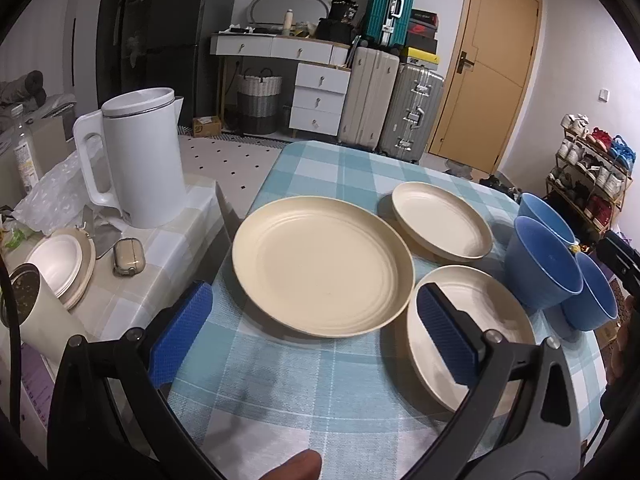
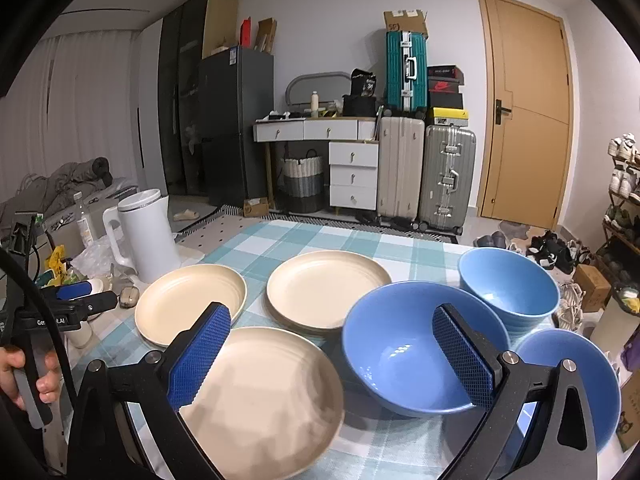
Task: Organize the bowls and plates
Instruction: 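Move both grippers toward the rim of the large cream plate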
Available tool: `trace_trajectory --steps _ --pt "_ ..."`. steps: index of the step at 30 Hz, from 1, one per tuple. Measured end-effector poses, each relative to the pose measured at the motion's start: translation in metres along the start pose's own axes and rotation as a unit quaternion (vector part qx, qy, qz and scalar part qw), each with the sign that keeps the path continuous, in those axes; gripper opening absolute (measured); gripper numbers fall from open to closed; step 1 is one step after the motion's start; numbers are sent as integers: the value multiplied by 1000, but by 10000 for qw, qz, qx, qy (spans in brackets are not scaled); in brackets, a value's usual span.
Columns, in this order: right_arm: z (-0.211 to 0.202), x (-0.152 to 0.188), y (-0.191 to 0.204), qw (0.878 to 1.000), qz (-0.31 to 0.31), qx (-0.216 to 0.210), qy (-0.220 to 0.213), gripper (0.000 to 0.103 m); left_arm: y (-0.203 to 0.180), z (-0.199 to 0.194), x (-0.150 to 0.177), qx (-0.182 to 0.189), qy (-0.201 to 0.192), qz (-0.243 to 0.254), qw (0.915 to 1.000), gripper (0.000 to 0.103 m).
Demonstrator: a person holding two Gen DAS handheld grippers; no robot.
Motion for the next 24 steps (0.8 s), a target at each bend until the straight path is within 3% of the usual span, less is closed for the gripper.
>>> trace_trajectory --steps 24 --pt "62 -17 51 9975 -222 -263 622 103 19 40 -12 -205 461 -200 9985 102"
Point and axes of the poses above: each gripper's, at about its wrist camera, not at the fingertips, and z roughly the way its jaws point, y to its left, x to its underside, the point moved 9 cm from there along z, roughly the way its jaws point, and after that the axes turned 7 degrees about z, right-handed, at the moved point
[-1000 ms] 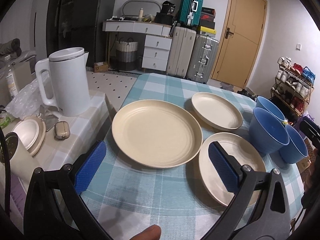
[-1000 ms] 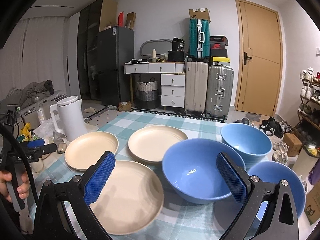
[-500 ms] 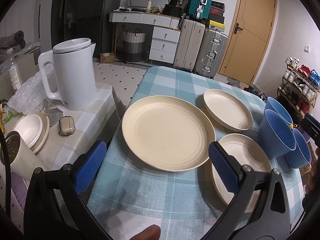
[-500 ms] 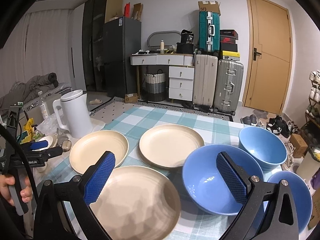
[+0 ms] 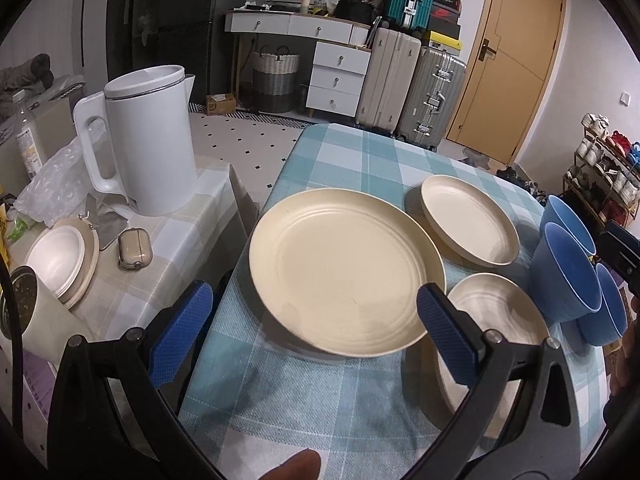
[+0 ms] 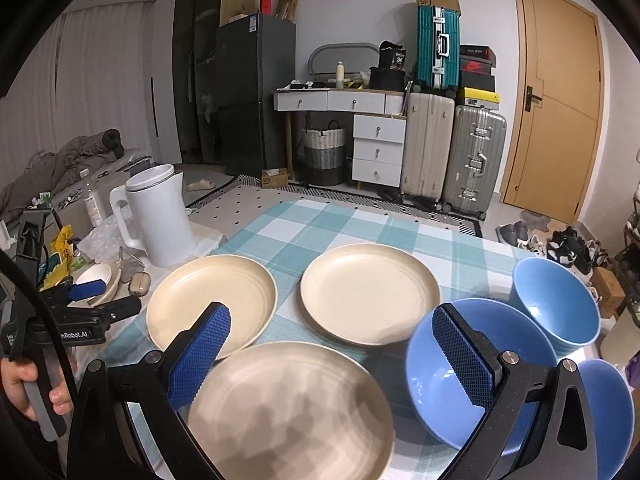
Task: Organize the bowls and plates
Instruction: 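Move both grippers toward the rim of the large cream plate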
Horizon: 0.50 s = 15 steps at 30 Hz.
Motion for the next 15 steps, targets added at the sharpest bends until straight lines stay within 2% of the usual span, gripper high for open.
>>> trace_trajectory --steps 15 --pt "44 -3 18 9988 21 -191 457 103 19 36 -3 -96 368 -281 9989 102"
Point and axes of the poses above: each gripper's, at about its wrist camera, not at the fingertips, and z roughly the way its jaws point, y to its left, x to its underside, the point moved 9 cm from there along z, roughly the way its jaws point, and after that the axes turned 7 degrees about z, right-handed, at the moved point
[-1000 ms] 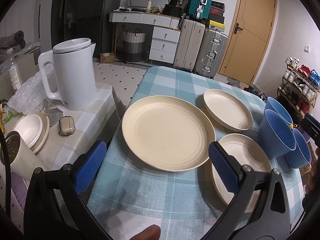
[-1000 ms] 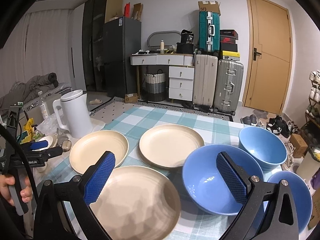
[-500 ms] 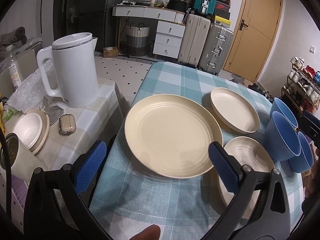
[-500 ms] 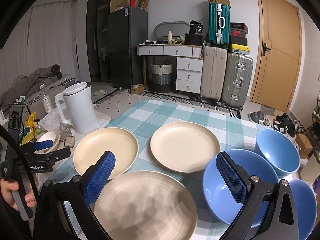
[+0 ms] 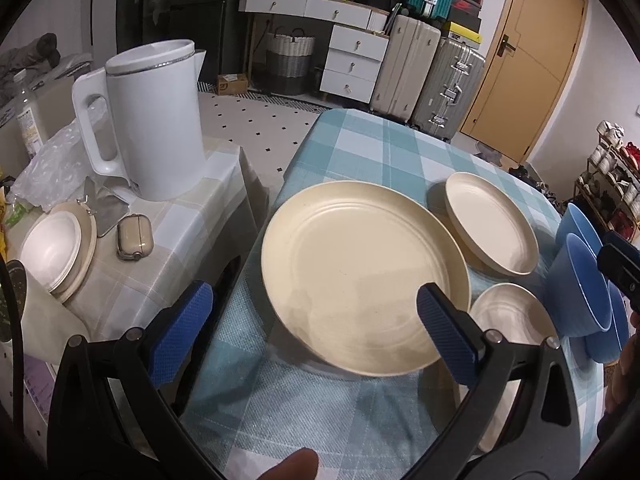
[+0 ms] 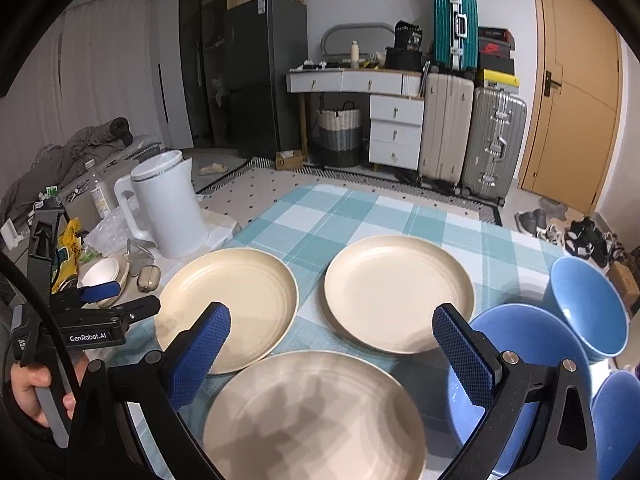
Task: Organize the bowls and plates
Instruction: 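Move both grippers toward the rim of the large cream plate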
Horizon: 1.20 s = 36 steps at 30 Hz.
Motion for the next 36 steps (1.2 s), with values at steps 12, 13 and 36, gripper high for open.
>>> trace_trajectory --steps 12,13,36 --pt "42 3 11 9987 28 -85 507 103 5 28 5 -90 235 44 9997 102" --pt "44 3 12 9986 25 -83 526 103 5 29 6 -92 255 42 9996 102" --pt "111 25 27 9915 113 -209 1277 103 33 58 20 -110 606 -280 9977 102"
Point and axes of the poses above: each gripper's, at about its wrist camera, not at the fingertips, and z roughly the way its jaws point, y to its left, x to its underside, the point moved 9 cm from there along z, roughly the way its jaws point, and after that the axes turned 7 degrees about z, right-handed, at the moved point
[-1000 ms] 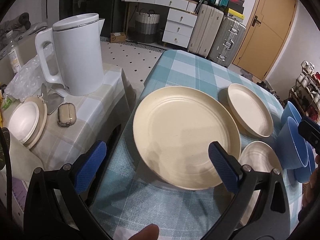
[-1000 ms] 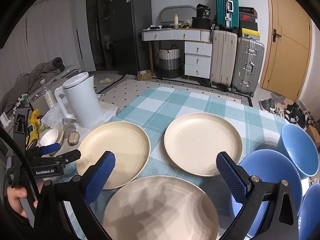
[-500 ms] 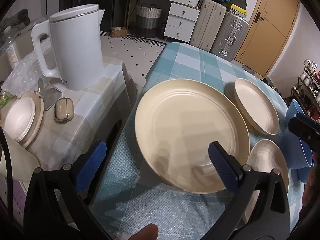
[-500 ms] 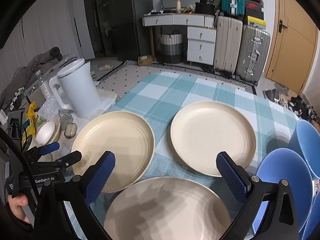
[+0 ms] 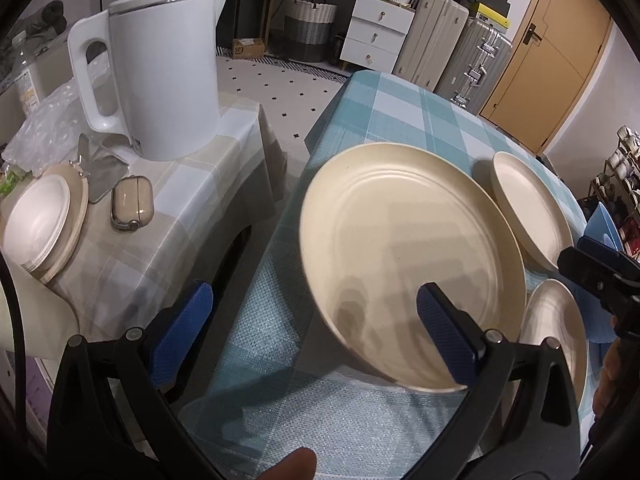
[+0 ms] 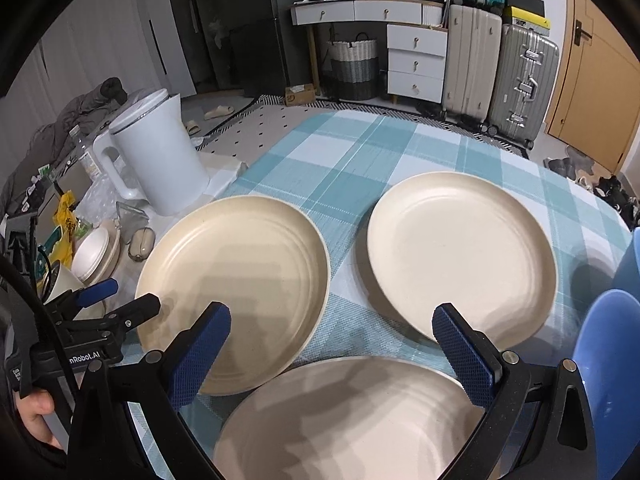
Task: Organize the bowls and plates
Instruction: 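Move both grippers toward the rim of the large cream plate, then close the right gripper on the plate rim while the left gripper closes beside it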
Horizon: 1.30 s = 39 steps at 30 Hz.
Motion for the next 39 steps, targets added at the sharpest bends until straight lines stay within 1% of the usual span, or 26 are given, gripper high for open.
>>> trace_trajectory --steps 7,12,16,19,21,22,24,25,27,34,39 --pt "19 3 2 9998 57 -89 166 103 1 8 5 80 135 -61 9999 102" --pt "30 6 9 9993 48 -234 271 102 2 7 5 96 145 -79 9998 102" --pt "35 7 17 9988 45 -366 322 100 5 6 6 219 163 -250 9993 102" --pt "40 7 22 9986 29 -389 344 99 7 7 6 257 183 -289 9991 97" --pt "44 7 24 9983 48 -428 393 92 9 8 7 265 201 -310 9990 92" --pt "46 7 25 9982 51 -439 412 90 9 9 7 278 217 -332 9988 91" --pt "50 7 26 9979 64 -470 452 81 11 10 9 286 240 -347 9987 84" --pt "51 7 27 9976 73 -490 474 80 11 11 10 281 253 -356 9987 80" --pt "53 7 28 9974 97 -512 503 78 11 12 11 294 271 -369 9985 76" --pt "56 8 28 9974 150 -512 476 77 13 12 22 340 213 -293 9988 71" --pt "59 9 28 9976 181 -462 487 68 14 12 21 332 200 -343 9987 70"
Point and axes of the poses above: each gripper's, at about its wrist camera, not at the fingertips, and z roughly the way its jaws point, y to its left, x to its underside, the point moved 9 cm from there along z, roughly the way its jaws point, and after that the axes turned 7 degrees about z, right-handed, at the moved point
